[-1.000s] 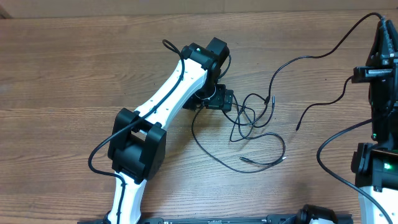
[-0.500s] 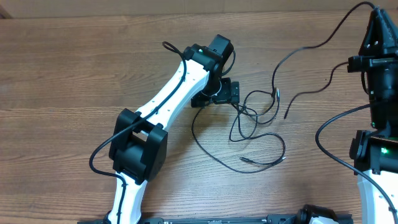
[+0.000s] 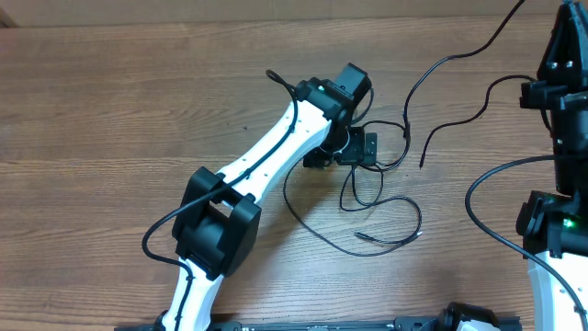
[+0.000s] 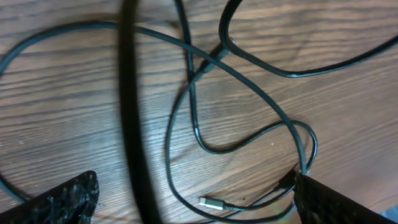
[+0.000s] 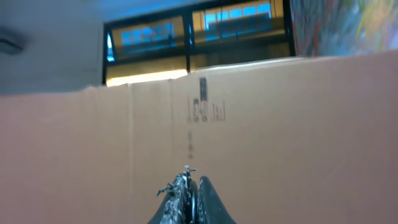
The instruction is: Untangle cables
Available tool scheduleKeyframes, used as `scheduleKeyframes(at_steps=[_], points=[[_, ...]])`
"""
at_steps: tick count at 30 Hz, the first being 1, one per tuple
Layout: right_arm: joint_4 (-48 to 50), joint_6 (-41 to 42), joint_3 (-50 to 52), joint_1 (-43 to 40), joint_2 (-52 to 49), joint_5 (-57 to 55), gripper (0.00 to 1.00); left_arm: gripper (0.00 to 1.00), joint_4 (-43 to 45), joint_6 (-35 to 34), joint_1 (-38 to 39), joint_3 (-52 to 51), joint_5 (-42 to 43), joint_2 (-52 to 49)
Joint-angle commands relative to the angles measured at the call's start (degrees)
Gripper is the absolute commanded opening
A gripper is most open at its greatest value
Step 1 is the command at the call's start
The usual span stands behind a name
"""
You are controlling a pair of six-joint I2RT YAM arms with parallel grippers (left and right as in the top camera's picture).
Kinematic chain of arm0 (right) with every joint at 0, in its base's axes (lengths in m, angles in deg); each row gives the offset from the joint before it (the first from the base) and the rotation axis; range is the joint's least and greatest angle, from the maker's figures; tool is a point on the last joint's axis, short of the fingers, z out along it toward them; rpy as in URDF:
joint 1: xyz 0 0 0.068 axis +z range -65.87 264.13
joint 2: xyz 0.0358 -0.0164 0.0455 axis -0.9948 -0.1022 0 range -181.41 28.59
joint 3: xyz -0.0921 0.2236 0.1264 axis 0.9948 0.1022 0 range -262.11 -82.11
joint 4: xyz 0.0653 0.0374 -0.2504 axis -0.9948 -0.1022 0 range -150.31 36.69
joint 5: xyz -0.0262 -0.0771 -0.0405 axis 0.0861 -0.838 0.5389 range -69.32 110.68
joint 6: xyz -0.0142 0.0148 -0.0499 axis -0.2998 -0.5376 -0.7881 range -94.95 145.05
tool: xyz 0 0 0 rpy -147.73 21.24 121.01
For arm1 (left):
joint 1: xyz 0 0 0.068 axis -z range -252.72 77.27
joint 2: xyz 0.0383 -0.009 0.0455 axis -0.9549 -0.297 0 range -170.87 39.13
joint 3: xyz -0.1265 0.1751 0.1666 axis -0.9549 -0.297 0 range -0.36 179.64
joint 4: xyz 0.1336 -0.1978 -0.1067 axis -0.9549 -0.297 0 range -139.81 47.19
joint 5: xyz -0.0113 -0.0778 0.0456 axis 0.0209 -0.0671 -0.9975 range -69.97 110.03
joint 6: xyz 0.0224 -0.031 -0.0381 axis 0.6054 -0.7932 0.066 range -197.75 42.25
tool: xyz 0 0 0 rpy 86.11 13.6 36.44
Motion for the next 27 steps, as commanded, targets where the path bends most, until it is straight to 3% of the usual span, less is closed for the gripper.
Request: scheduleKeyframes(at_steps=[1, 18, 27], points=[[2.08, 5.81, -0.9, -0.44, 0.42, -0.02, 0.04, 1.0, 0.68, -0.5, 0.74, -0.31, 0.26, -0.96], [9.81, 16.26, -0.9, -0.44, 0.42, -0.04, 0.04, 1.0, 2.16, -0.55, 0.76, -0.31, -5.64, -0.96], [6.71, 10.73, -0.9, -0.44, -0.46, -0.07, 0.04, 1.0, 0.42, -0.48, 0.76, -0.31, -7.61, -0.96]])
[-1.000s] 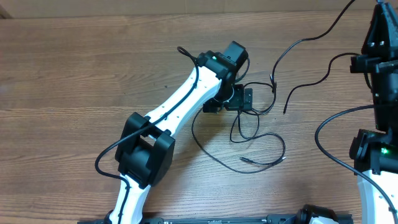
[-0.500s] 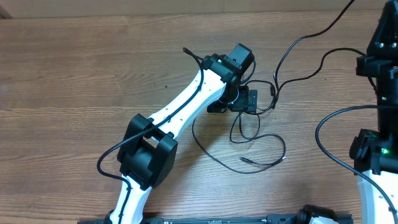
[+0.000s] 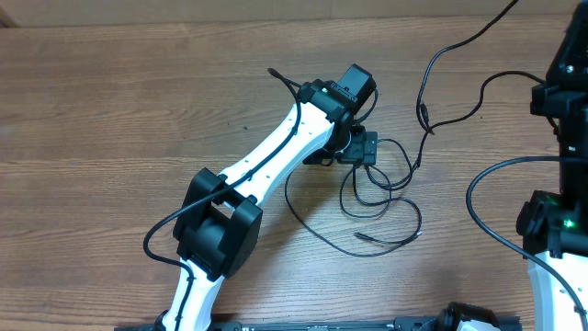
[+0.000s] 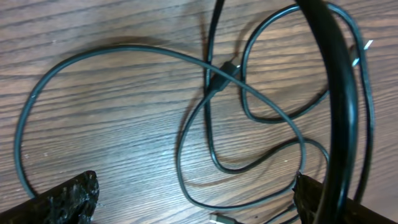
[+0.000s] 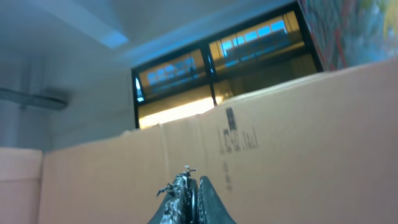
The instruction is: Untangle cables
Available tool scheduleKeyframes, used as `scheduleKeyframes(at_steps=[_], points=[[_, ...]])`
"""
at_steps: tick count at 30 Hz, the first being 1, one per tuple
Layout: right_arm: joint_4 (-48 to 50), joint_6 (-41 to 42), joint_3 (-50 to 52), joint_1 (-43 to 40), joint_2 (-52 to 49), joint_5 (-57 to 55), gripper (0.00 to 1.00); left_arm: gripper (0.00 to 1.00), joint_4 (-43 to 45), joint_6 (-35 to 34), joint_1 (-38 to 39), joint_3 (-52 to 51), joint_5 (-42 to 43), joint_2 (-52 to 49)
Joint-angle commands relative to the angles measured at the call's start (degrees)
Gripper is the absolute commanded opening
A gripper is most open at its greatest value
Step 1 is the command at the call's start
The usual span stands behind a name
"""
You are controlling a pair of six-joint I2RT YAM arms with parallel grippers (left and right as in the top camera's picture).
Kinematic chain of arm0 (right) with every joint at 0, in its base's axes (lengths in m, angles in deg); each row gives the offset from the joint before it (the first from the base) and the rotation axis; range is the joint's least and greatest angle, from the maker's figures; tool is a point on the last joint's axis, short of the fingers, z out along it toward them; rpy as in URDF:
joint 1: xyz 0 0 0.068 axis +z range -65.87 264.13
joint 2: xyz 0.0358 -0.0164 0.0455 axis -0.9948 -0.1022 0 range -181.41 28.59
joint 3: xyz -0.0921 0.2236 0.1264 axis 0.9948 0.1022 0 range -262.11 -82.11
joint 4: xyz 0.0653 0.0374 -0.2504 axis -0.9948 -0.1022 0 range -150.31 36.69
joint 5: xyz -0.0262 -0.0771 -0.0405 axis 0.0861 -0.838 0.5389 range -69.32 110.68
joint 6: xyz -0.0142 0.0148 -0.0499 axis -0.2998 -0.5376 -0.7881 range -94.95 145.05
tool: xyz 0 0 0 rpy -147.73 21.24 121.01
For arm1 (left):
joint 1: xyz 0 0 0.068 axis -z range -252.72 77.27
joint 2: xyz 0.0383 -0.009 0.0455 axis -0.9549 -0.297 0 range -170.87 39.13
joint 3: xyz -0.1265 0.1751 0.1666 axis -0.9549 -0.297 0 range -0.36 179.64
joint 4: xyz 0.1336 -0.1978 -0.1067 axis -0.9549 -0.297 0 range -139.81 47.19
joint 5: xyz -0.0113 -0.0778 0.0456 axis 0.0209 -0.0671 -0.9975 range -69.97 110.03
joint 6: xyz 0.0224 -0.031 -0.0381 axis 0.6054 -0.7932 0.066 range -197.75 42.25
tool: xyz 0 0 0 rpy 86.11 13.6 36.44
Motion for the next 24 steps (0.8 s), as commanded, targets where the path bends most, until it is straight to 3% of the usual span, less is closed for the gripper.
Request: scheduleKeyframes(at_steps=[1, 14, 24], points=[[-1.51, -3.17, -0.9, -0.44, -0.83, -0.35, 0.04, 0.99, -0.46, -0.31, 0.13, -0.31, -2.8, -0.96], [-4.92, -12.33, -0.9, -0.48, -13.97, -3.08, 0.04, 1.0, -0.39, -0.33, 0.11, -0.31, -6.58, -0.96], [4.81, -16.39, -0.92, -1.49, -28.68, -6.14, 0.04, 1.0, -0.39, -0.33, 0.11, -0.31, -6.58, -0.96]])
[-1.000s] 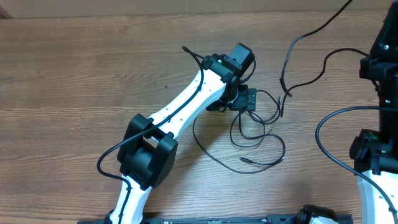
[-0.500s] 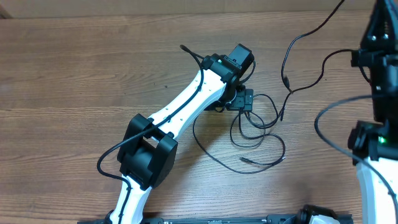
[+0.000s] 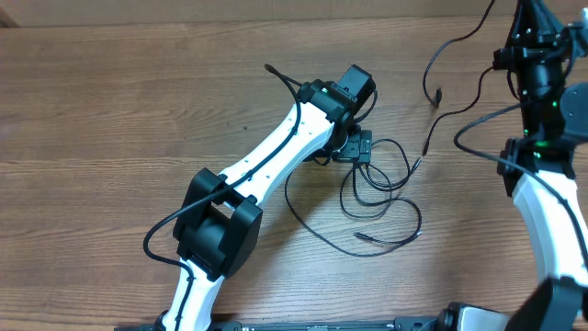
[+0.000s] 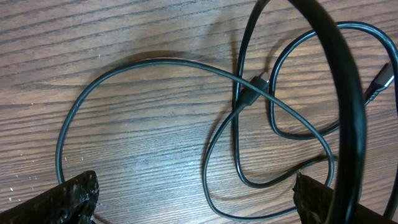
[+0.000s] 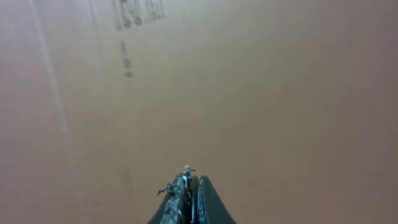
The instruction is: Untangle cables
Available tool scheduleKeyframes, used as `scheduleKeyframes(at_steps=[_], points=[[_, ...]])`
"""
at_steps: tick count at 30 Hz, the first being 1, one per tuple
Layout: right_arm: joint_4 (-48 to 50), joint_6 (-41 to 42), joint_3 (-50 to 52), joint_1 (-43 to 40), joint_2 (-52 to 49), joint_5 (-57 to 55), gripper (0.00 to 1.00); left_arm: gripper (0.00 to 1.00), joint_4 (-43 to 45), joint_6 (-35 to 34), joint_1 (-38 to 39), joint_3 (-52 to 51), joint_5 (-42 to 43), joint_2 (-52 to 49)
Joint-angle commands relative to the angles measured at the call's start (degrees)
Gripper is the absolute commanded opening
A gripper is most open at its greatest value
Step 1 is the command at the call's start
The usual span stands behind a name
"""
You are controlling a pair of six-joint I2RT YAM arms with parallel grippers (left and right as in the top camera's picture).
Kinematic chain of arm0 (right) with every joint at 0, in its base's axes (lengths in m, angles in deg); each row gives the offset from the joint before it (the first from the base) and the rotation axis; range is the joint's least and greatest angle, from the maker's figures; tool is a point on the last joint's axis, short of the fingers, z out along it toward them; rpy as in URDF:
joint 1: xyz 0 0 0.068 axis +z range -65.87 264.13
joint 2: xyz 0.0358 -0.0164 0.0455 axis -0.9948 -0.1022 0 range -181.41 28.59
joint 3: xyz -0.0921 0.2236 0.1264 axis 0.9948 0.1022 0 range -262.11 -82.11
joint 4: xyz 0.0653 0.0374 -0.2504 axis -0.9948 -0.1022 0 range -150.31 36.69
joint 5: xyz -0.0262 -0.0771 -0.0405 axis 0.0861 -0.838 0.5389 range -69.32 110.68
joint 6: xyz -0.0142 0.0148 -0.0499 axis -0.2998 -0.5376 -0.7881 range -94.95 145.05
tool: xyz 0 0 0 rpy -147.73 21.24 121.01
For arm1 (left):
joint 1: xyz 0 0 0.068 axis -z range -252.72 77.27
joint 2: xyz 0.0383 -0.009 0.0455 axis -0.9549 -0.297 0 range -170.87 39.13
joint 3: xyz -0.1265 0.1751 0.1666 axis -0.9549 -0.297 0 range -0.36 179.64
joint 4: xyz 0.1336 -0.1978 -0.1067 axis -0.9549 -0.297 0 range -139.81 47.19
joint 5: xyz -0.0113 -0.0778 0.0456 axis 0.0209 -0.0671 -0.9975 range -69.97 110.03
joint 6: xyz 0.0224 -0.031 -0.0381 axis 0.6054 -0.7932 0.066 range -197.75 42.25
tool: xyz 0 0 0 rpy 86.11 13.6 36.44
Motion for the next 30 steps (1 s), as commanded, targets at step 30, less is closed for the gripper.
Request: scheduleKeyframes(at_steps=[30], points=[[-38.05, -7.28, -57.99, -7.34, -41.42, 0.22, 0.04, 1.0, 0.0, -0.33, 0.11, -0.31, -1.05, -0.96]])
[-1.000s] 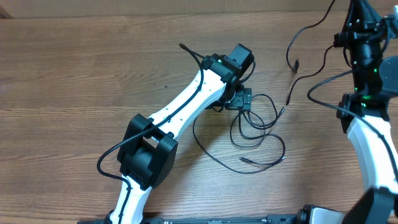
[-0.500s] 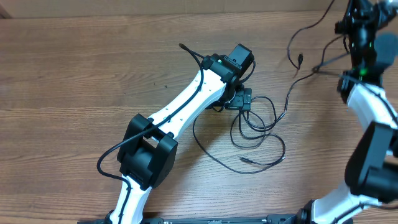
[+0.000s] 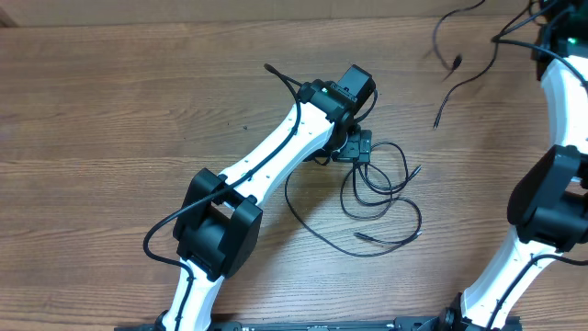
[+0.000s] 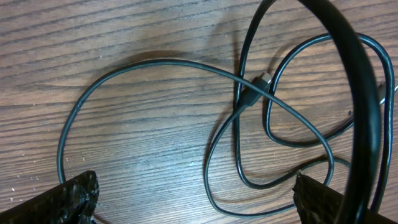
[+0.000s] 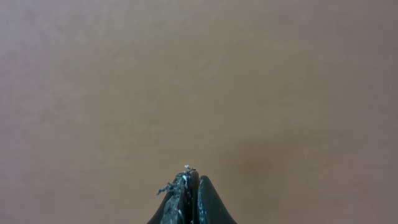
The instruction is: Untangle cables
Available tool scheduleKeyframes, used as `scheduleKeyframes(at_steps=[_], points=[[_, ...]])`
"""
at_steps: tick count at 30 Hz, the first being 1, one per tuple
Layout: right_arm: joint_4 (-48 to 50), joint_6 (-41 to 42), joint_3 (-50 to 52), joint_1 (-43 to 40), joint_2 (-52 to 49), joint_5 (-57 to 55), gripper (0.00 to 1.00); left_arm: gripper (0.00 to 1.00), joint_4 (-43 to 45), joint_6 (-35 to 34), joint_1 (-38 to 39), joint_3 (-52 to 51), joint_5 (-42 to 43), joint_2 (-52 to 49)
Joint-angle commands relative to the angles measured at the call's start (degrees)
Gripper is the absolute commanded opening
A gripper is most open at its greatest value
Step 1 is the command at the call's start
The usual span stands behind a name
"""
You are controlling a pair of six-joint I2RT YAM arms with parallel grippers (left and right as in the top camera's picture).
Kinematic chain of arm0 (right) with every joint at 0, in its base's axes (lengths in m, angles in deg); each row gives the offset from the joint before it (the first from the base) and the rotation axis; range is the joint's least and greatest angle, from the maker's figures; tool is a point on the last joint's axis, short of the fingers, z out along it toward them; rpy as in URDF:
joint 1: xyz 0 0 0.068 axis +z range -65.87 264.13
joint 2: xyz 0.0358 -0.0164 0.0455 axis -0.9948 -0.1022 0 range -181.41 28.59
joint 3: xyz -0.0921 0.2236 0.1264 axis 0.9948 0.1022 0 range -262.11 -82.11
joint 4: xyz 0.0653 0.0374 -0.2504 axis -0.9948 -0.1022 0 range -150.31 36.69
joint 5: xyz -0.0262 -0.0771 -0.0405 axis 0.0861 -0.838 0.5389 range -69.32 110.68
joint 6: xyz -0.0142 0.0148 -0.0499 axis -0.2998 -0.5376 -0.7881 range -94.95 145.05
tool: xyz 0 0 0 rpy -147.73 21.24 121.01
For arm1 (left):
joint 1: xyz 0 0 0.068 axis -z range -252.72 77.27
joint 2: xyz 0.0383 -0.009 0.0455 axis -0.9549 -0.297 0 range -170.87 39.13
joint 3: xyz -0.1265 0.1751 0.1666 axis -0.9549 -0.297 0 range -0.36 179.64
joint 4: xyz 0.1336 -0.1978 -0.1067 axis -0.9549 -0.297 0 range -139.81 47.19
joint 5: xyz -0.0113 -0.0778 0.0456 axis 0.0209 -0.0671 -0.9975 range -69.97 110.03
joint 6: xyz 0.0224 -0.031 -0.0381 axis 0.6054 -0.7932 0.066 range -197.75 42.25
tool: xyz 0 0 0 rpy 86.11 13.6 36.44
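A tangle of thin black cables [image 3: 381, 188] lies on the wooden table [image 3: 110, 110], its loops crossing at a small plug [image 4: 249, 102]. My left gripper [image 3: 354, 147] hovers low over the tangle's left side, open, fingertips [image 4: 68, 193] wide apart and touching no cable. One black cable [image 3: 464, 78] hangs clear of the tangle toward the top right corner, both loose ends [image 3: 436, 124] in the air. My right gripper [image 5: 193, 177] is shut, apparently pinching that cable, facing plain cardboard.
The left arm's own thick black cable [image 4: 354, 93] arcs across the left wrist view. A cardboard wall [image 5: 199, 74] stands behind the table. My right arm [image 3: 560, 92] stretches along the right edge. A silver-tipped cable end [image 3: 360, 235] lies at the tangle's front.
My right arm has reached further toward the far right corner. The lifted cable's loose ends sit higher and further right, away from the tangle. The left gripper has stayed put, open.
At first the right gripper, shut, stood raised at the right edge, with the lifted cable's end reaching close beside the tangle. At each later moment that cable lay further toward the far right, now wholly apart from the tangle. The left gripper stayed open over the pile.
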Motion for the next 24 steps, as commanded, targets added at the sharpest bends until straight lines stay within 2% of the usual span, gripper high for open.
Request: scheduleKeyframes(at_steps=[1, 24], points=[[-0.2, -0.87, -1.92, -2.78, -1.05, -1.16, 0.04, 1.0, 0.0, -0.31, 0.11, -0.31, -0.81, -0.96], [-3.28, -1.16, -1.73, -20.5, -12.07, -2.45, 0.04, 1.0, 0.0, -0.31, 0.11, -0.31, -0.81, -0.96]])
